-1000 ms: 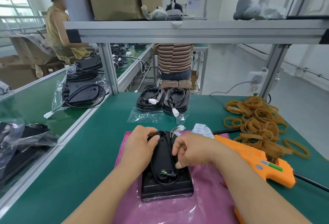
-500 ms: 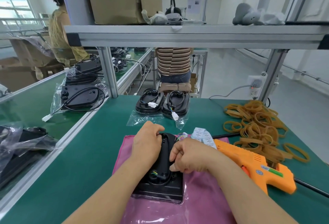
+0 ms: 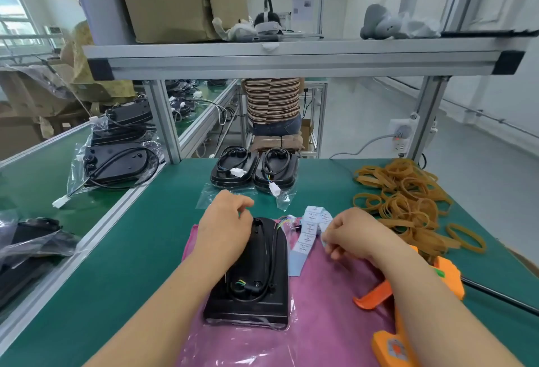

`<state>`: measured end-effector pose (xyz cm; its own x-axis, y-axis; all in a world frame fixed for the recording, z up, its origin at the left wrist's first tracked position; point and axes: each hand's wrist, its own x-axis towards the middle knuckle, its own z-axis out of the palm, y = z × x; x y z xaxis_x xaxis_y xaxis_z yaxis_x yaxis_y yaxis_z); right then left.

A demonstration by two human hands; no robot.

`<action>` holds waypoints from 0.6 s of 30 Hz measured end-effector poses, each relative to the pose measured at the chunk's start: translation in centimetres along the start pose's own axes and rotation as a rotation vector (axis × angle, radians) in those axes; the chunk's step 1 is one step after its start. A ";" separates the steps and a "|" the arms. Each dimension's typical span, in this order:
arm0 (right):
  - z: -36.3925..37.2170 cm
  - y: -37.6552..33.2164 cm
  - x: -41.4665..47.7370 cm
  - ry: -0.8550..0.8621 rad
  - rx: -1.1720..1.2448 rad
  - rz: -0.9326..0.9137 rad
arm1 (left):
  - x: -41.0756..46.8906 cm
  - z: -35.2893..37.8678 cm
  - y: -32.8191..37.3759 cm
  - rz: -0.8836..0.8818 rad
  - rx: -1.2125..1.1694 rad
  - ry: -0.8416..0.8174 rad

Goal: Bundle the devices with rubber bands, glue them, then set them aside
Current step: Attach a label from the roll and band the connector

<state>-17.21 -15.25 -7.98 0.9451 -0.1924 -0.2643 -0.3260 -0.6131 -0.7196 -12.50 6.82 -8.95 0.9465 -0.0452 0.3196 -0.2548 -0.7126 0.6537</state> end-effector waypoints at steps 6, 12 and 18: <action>2.8 0.1 1.0 0.038 -0.051 0.069 | -1.1 1.4 2.8 0.112 -0.089 -0.068; 5.1 0.1 1.1 0.098 0.194 0.089 | -1.7 3.3 3.7 0.098 -0.107 -0.163; 4.1 0.0 0.5 -0.054 0.871 0.038 | -1.7 3.9 3.5 0.153 -0.112 -0.232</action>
<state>-16.83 -12.18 -10.73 0.9379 -0.1504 -0.3126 -0.2805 0.2011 -0.9385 -14.28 1.65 -9.87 0.9120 -0.3145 0.2633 -0.4062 -0.6039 0.6858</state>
